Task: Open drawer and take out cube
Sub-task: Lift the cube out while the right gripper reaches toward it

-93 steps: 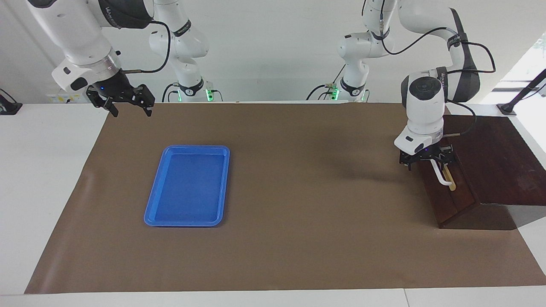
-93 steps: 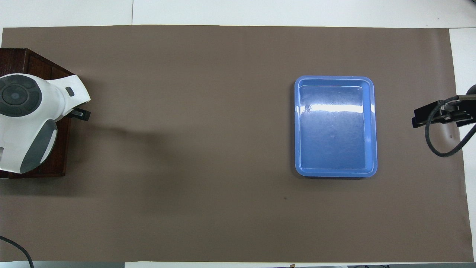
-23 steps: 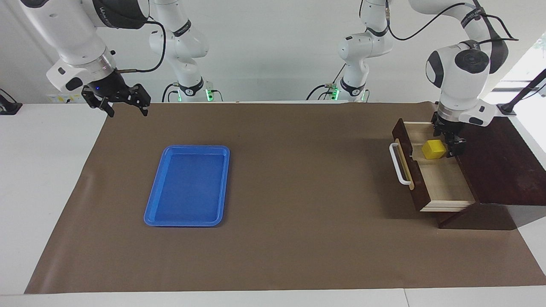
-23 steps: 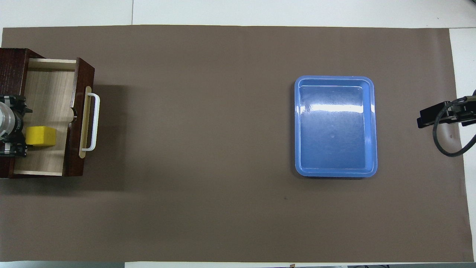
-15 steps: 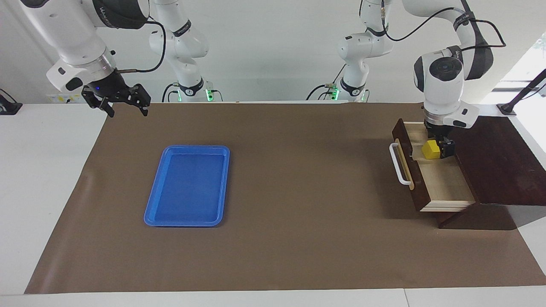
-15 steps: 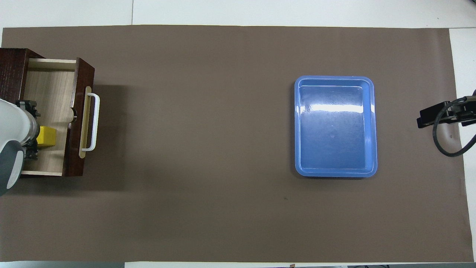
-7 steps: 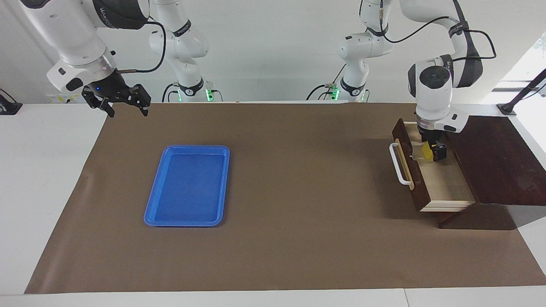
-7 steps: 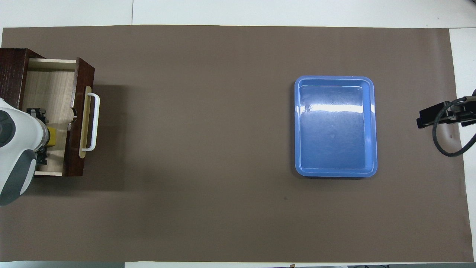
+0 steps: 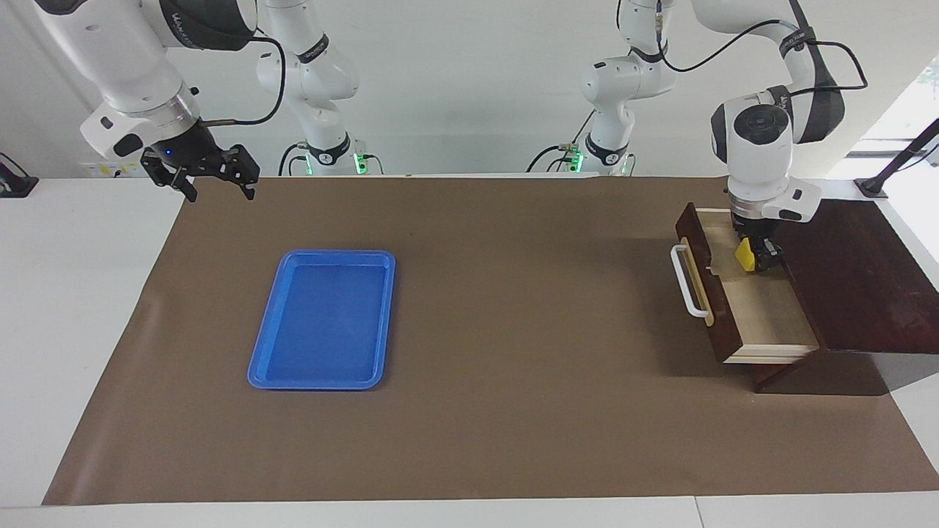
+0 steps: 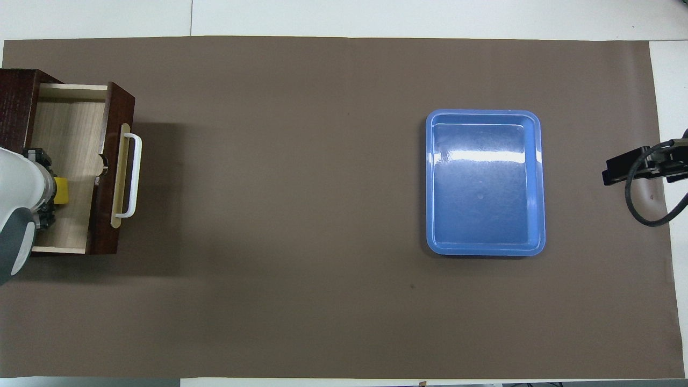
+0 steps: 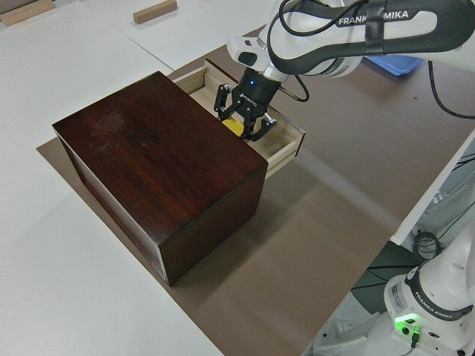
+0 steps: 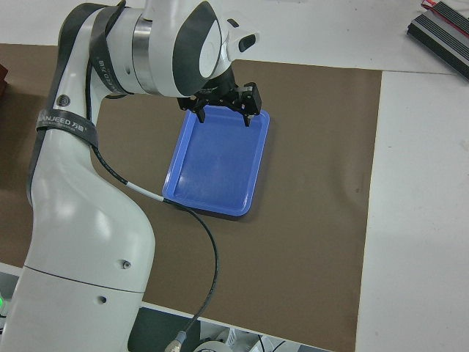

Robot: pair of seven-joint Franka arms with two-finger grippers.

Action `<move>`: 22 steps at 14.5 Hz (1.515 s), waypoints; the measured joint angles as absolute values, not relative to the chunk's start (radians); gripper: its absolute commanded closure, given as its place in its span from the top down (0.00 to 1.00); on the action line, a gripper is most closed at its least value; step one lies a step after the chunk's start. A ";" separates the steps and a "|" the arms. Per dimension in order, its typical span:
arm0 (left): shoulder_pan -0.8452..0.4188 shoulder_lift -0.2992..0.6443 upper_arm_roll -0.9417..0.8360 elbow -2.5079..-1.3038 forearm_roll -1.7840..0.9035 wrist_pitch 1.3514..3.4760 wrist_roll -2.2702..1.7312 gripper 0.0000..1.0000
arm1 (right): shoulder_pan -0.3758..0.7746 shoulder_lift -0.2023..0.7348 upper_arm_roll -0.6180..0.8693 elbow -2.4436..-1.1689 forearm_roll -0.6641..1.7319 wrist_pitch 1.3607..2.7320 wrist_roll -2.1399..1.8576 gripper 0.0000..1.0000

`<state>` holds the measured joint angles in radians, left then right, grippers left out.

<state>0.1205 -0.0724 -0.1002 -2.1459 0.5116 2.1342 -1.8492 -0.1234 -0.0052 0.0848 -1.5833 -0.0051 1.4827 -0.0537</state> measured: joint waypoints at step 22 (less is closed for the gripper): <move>-0.265 -0.069 -0.130 -1.884 -0.458 2.113 -1.826 0.00 | -0.067 0.038 0.097 -1.693 0.179 1.601 0.386 1.00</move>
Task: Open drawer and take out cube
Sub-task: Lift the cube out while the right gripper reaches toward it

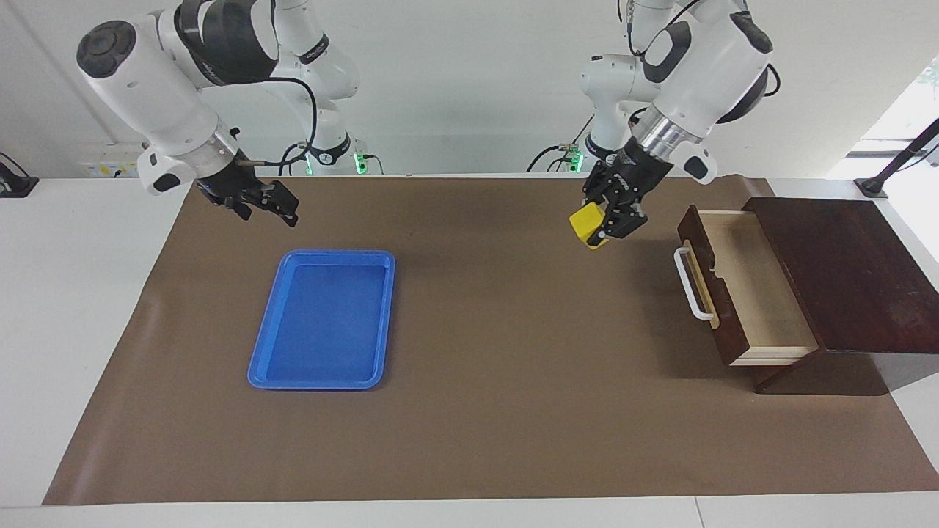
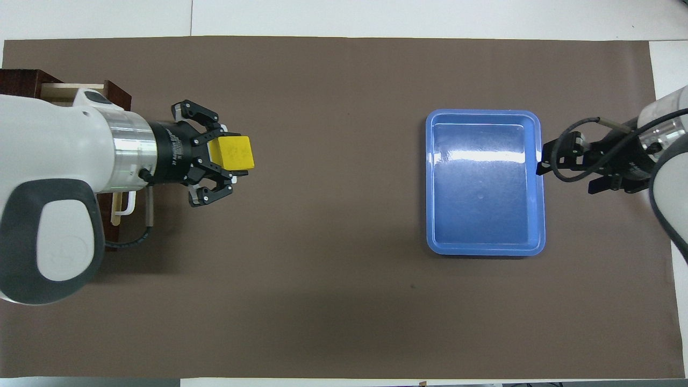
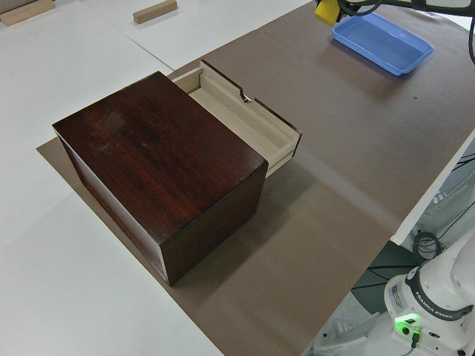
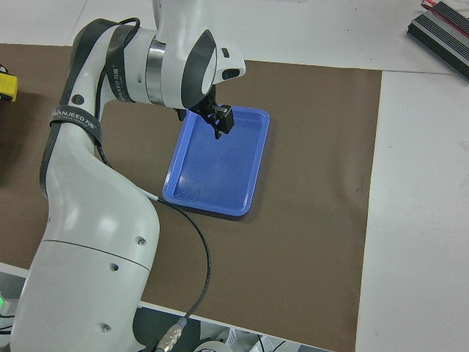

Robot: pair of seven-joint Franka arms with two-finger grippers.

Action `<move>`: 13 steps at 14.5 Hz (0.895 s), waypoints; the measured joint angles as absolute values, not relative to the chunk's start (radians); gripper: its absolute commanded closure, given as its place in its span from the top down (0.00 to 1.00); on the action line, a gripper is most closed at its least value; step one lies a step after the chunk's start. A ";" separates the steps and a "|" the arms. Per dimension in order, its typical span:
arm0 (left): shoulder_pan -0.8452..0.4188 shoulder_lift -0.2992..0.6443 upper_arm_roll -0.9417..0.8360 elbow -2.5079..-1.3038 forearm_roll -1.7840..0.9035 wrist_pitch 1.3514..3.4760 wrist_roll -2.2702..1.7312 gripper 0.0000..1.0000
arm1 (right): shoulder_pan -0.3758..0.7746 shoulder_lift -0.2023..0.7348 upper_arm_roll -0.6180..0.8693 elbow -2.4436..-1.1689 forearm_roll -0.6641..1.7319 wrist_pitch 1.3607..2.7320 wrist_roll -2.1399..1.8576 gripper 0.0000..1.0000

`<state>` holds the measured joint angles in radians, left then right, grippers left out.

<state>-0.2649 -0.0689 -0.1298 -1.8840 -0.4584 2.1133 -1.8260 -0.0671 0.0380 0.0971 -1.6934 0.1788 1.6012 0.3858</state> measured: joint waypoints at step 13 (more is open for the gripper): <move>-0.402 -0.012 -0.118 -1.979 -0.407 2.324 -2.167 0.00 | 0.141 0.186 0.099 -1.736 0.463 1.774 1.005 1.00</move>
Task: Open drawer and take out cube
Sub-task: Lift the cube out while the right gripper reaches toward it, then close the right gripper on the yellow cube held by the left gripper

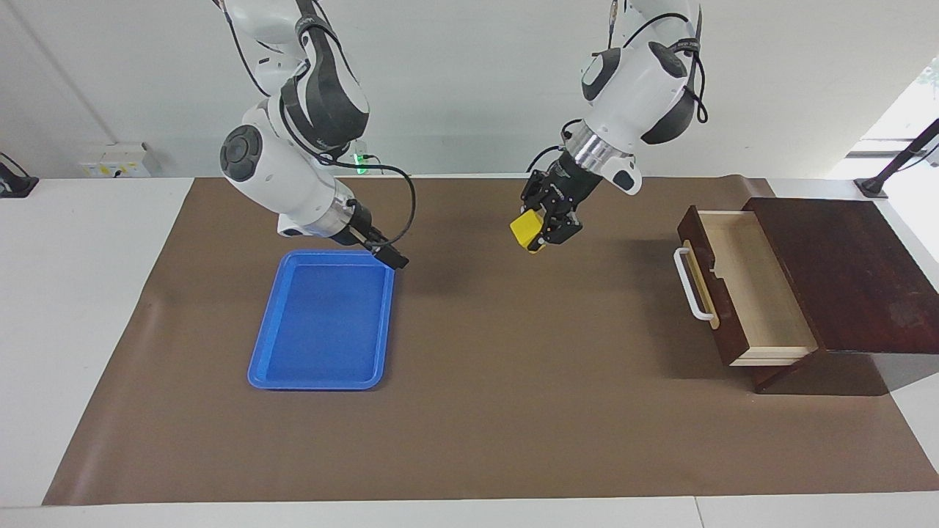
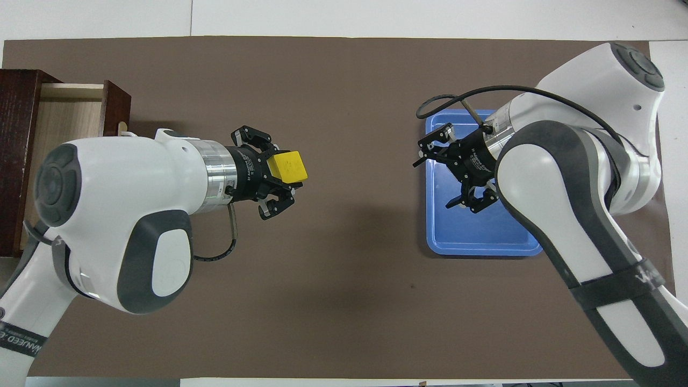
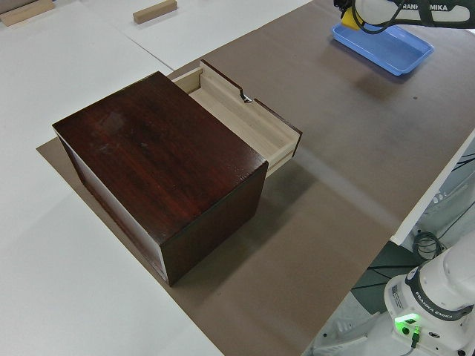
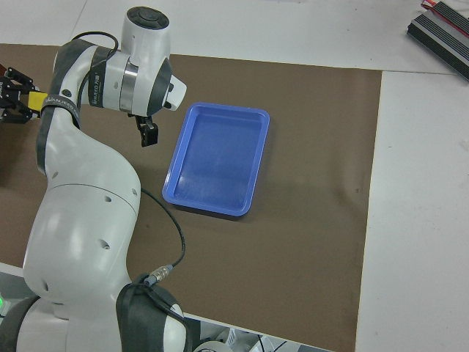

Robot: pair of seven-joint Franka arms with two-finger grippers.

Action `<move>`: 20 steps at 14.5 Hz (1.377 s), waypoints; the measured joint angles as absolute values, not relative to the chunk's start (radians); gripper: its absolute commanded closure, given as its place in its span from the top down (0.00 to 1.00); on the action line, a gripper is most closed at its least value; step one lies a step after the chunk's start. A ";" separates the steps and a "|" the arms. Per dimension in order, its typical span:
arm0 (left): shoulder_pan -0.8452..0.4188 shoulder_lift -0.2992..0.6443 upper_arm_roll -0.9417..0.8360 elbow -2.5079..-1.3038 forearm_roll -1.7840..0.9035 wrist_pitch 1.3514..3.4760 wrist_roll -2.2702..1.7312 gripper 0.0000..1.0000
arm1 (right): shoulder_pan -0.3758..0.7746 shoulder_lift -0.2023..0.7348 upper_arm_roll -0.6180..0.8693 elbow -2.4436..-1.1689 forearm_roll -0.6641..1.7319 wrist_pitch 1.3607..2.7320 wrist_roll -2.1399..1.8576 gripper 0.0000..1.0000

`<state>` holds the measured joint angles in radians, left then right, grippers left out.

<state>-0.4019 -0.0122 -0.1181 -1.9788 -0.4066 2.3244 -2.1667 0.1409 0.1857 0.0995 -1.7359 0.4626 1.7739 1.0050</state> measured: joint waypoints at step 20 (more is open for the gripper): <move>-0.529 0.105 -0.127 -1.984 -0.357 2.487 -2.360 0.00 | 0.161 0.262 0.097 -1.746 0.649 1.832 1.018 1.00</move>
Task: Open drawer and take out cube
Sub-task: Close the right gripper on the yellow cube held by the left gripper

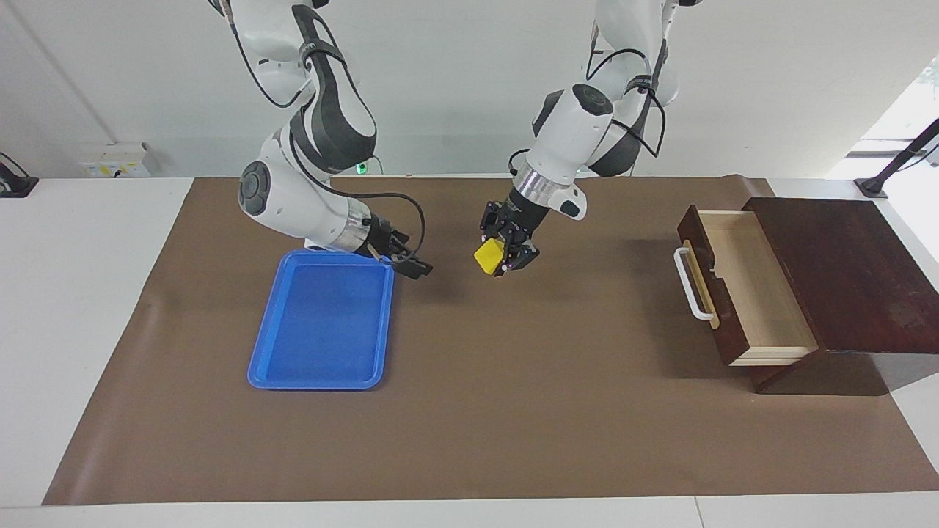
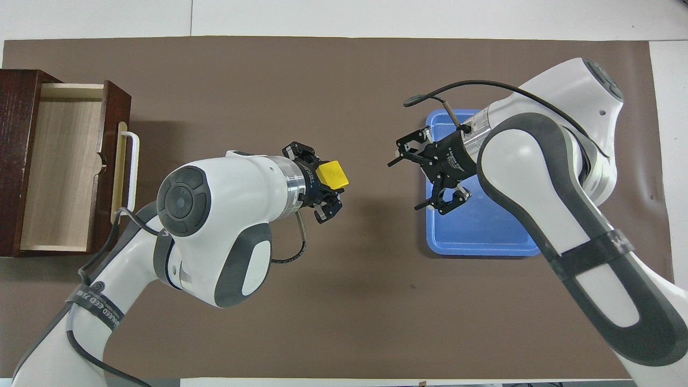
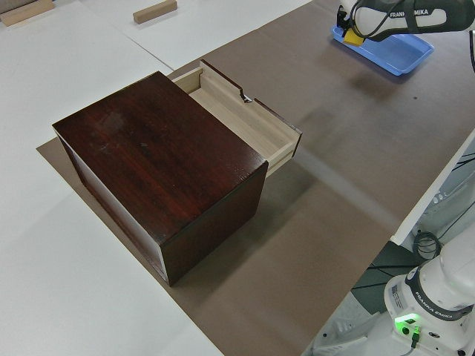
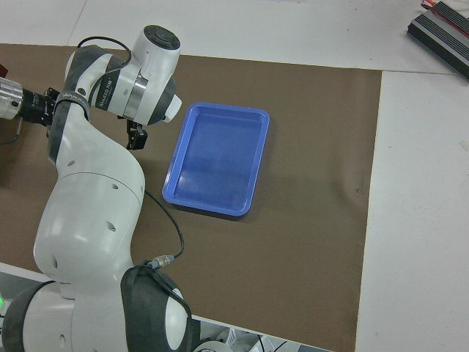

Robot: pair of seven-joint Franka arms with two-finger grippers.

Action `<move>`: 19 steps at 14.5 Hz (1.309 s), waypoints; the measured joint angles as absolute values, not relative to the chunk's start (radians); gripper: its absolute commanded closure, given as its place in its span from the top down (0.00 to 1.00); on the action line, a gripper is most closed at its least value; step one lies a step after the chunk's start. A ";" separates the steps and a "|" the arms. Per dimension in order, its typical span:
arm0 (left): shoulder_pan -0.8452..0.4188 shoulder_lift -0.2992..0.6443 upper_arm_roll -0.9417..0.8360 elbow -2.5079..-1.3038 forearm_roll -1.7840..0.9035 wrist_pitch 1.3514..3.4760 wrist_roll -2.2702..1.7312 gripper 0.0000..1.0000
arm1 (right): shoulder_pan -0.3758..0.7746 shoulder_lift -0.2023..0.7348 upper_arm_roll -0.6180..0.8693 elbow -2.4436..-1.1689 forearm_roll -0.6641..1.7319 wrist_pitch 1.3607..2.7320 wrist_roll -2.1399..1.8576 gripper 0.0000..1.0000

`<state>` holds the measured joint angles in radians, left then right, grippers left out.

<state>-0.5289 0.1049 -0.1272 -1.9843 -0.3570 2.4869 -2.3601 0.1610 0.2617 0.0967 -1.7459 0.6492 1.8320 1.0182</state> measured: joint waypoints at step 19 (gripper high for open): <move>-0.559 0.106 -0.126 -1.995 -0.357 2.520 -2.362 0.00 | 0.302 0.417 0.096 -1.536 0.638 1.850 1.169 1.00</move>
<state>-0.5585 0.1064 -0.1263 -1.9951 -0.3569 2.5196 -2.3620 0.3020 0.4172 0.0962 -1.5360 0.6382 1.8497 1.1691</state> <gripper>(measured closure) 0.449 0.000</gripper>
